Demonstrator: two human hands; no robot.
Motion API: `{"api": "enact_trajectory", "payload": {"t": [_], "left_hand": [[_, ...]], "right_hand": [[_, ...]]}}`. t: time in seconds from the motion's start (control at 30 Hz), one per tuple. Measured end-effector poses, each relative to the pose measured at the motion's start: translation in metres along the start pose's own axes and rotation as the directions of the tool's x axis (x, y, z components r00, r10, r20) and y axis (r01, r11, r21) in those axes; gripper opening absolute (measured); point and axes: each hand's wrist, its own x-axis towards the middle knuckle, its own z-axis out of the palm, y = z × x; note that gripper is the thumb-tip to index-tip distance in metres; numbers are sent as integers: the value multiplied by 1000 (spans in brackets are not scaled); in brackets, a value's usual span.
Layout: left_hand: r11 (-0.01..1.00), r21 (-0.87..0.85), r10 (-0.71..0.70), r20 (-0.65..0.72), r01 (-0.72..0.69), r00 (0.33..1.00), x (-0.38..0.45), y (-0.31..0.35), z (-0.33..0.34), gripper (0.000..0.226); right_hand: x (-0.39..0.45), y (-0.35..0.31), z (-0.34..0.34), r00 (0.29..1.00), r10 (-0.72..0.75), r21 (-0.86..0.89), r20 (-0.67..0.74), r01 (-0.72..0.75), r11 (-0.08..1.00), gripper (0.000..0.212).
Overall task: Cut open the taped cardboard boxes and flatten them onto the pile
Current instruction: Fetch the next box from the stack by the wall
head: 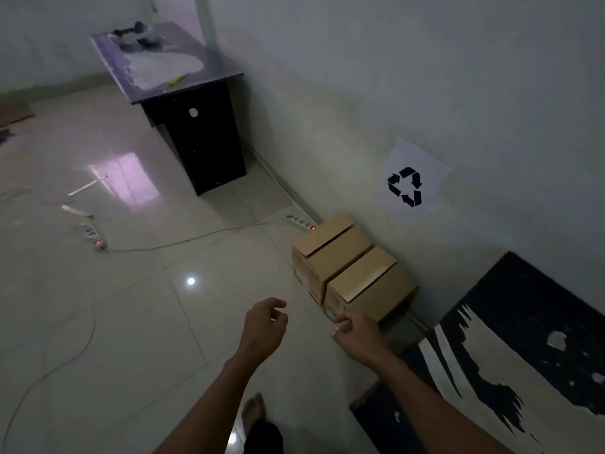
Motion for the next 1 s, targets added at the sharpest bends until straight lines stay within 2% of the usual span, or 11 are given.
{"api": "enact_trajectory", "payload": {"t": [0.13,0.4,0.6,0.8,1.0], "left_hand": [[999,30,-40,100,37,994,68,-3,-33,27],[987,127,-139,328,102,934,180,-18,-70,29],[970,208,-201,404,124,892,270,-23,-68,30],[951,272,-260,446,147,856,369,-6,-56,29],[918,377,-316,507,123,802,463,6,-19,31]], "right_hand": [[45,-33,13,992,111,74,-61,-107,992,28],[114,-67,32,935,348,290,-71,-314,904,16],[180,-63,37,849,529,403,-20,-477,781,12],[260,-59,32,749,663,514,0,-569,642,6],[335,-54,29,665,744,629,58,-603,491,10]]}}
